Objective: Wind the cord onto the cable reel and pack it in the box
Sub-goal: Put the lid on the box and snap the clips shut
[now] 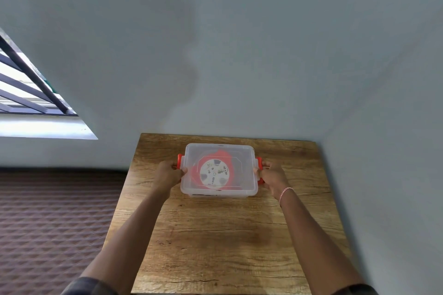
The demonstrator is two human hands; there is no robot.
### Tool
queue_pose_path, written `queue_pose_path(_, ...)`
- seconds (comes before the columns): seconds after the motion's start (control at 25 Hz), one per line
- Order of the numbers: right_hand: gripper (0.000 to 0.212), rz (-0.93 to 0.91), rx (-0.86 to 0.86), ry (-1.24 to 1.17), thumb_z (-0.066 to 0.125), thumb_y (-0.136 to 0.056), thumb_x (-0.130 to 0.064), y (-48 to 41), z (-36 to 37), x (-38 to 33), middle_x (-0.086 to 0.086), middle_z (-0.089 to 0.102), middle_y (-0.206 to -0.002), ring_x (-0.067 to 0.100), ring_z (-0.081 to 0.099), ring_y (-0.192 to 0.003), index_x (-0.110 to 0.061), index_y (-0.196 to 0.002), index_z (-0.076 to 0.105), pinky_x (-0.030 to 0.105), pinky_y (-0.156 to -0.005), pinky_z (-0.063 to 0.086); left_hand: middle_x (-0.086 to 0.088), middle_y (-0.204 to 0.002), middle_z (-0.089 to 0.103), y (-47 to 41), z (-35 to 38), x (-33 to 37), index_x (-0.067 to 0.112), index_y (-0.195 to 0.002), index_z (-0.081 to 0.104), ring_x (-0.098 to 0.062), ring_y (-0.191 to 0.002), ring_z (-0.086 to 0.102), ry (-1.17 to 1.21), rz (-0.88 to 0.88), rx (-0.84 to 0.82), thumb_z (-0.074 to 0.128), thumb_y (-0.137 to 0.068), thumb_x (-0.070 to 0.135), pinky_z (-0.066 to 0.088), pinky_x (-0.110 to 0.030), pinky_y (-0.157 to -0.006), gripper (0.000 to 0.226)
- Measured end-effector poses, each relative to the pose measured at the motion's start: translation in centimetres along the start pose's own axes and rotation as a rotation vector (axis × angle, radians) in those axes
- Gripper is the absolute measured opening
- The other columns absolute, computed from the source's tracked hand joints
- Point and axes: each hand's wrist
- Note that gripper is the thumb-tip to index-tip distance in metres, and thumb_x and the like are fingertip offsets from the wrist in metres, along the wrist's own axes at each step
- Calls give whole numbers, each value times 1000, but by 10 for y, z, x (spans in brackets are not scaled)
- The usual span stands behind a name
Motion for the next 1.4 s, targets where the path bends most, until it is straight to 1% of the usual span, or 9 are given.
queue_pose_path(0.2, 21, -148, 133, 182, 69, -96, -11, 8, 9, 2, -2, 72, -92, 17, 69, -84, -15, -116, 74, 30, -73, 58, -3, -79, 77, 9, 6, 0, 21, -76, 73, -15, -72, 76, -103, 89, 84, 79, -93, 10, 56, -26, -56, 21)
queue_pose_path(0.44, 10, -213, 189, 381, 69, -95, -14, 13, 13, 1, 5, 75, -92, 25, 73, -87, -14, -99, 78, 43, -85, 61, -4, -73, 75, 15, 9, 1, 15, -73, 74, -12, -63, 71, -229, 161, 154, 79, -93, 12, 51, -24, -53, 21)
queue_pose_path(0.6, 13, -250, 216, 492, 68, -96, -14, 17, 14, -2, 9, 74, -88, 29, 72, -85, -12, -84, 73, 37, -75, 60, -3, -65, 72, 17, 8, 4, 9, -69, 75, -12, -54, 65, -260, 167, 179, 80, -92, 13, 45, -22, -50, 24)
queue_pose_path(0.76, 18, -334, 293, 698, 62, -99, -11, 27, 25, -8, 13, 74, -93, 28, 70, -87, -2, -98, 78, 25, -61, 41, -9, -62, 70, 24, 14, 13, 4, -63, 69, -17, -52, 62, -367, 209, 205, 73, -94, 3, 49, -27, -49, 32)
queue_pose_path(0.88, 18, -340, 278, 738, 61, -98, -8, 26, 24, -8, 13, 75, -94, 29, 71, -89, -3, -99, 78, 28, -68, 49, -7, -57, 62, 34, 22, 16, 7, -59, 60, -18, -48, 59, -495, 272, 255, 65, -96, -4, 42, -25, -42, 39)
queue_pose_path(1.12, 13, -368, 286, 798, 67, -96, -9, 33, 33, 0, 9, 75, -98, 23, 73, -88, -3, -105, 75, 26, -68, 57, -11, -70, 72, 35, 24, 15, -3, -81, 74, -22, -58, 67, -597, 319, 203, 66, -95, -5, 51, -26, -50, 17)
queue_pose_path(1.28, 20, -376, 245, 718, 61, -100, -9, 29, 29, 4, 9, 75, -100, 24, 73, -89, -5, -115, 73, 27, -71, 60, -5, -62, 64, 30, 20, 8, 6, -67, 68, -17, -53, 59, -515, 322, 208, 65, -97, -3, 40, -22, -47, 31)
queue_pose_path(1.36, 29, -421, 252, 579, 54, -105, -15, 37, 25, 14, 7, 71, -113, 24, 71, -103, -11, -132, 63, 33, -82, 63, -7, -89, 76, 33, 16, -4, 13, -91, 75, -17, -78, 72, -358, 330, 215, 65, -104, 11, 54, -25, -64, 16)
queue_pose_path(1.4, 37, -498, 296, 558, 52, -106, -20, 44, 23, 25, 9, 65, -130, 28, 64, -121, -13, -143, 53, 39, -93, 60, -11, -128, 73, 40, 17, -14, 14, -127, 69, -20, -116, 70, -333, 349, 231, 63, -107, 26, 59, -35, -89, 24)
Point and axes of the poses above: each hand's wrist, its own y-axis away from the middle knuckle, its own z-axis out of the palm, x = y × z
